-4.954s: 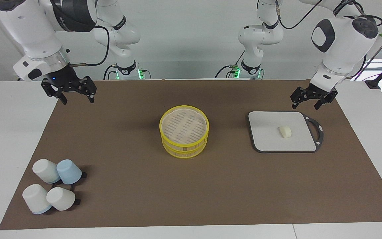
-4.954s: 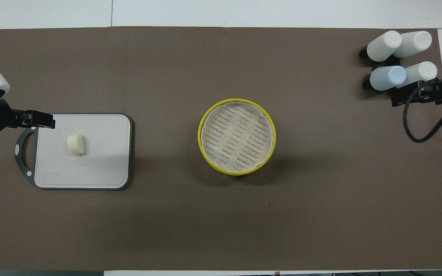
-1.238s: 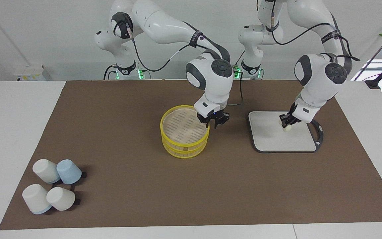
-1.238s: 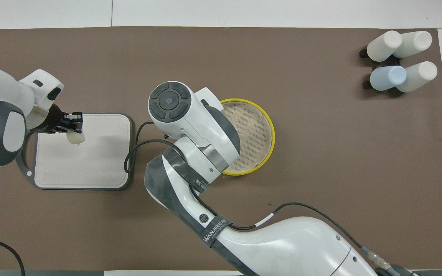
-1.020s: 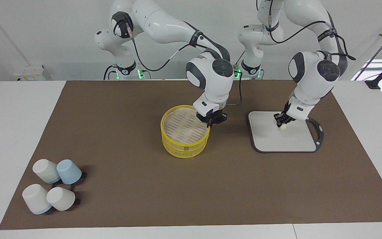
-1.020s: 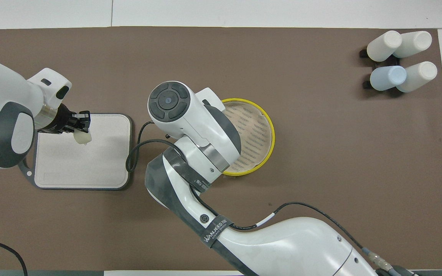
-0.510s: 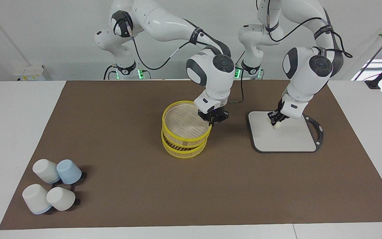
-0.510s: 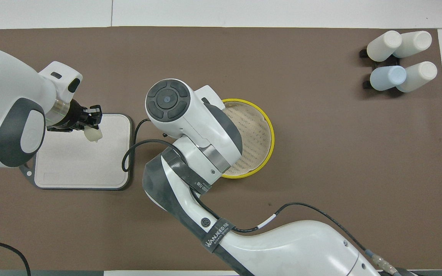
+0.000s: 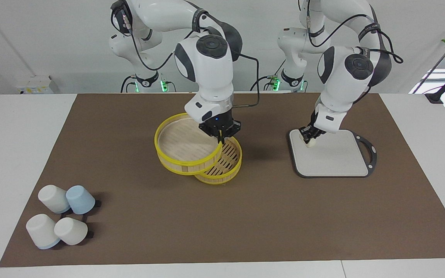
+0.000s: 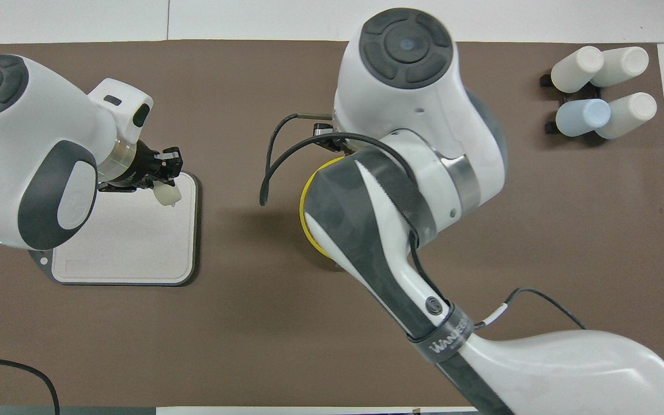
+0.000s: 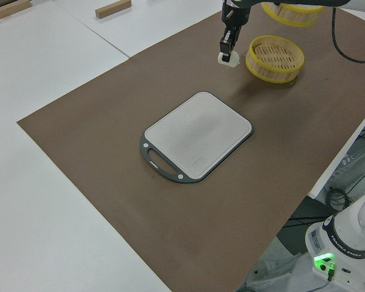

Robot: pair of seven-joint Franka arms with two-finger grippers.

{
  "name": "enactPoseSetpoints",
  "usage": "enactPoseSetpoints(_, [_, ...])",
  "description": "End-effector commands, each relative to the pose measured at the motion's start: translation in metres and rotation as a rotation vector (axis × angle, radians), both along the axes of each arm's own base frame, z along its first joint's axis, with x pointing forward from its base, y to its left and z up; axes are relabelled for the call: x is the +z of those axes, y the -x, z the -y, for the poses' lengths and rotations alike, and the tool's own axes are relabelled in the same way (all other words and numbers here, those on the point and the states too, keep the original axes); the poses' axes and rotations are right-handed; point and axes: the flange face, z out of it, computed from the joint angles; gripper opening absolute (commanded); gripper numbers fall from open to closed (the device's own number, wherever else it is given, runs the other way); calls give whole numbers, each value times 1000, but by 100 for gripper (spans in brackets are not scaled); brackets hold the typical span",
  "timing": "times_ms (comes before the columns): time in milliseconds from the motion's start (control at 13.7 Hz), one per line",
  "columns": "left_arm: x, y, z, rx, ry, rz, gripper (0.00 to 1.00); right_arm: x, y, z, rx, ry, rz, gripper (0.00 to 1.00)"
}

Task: Place bun in steamer

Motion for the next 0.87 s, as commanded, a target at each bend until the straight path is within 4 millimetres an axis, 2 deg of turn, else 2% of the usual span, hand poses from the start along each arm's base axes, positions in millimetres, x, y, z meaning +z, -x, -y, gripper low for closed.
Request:
enactPoseSetpoints(0, [19,-7,56,50,39,-7,23,-1,-12,48,73,11,-51,0])
enactPoseSetpoints(146, [21,-9,87,105,60,-5,23,-2,-23,81,58,23,-66,0])
enactPoseSetpoints(219, [15,-8,110,116,61,-5,23,-6,-24,85,54,27,-77,0])
enactPoseSetpoints(364, [7,0,150,119,70,12,23,-9,-32,112,15,26,-99,0])
enactPoseSetpoints(510, [13,0,180,135,91,29,23,-11,-33,125,-7,16,-131,0])
enactPoseSetpoints(656, [-2,0,217,161,105,13,23,-14,-30,126,-19,11,-159,0])
enactPoseSetpoints(801, [-36,11,263,141,79,-19,23,-13,-33,141,-40,-3,-175,0])
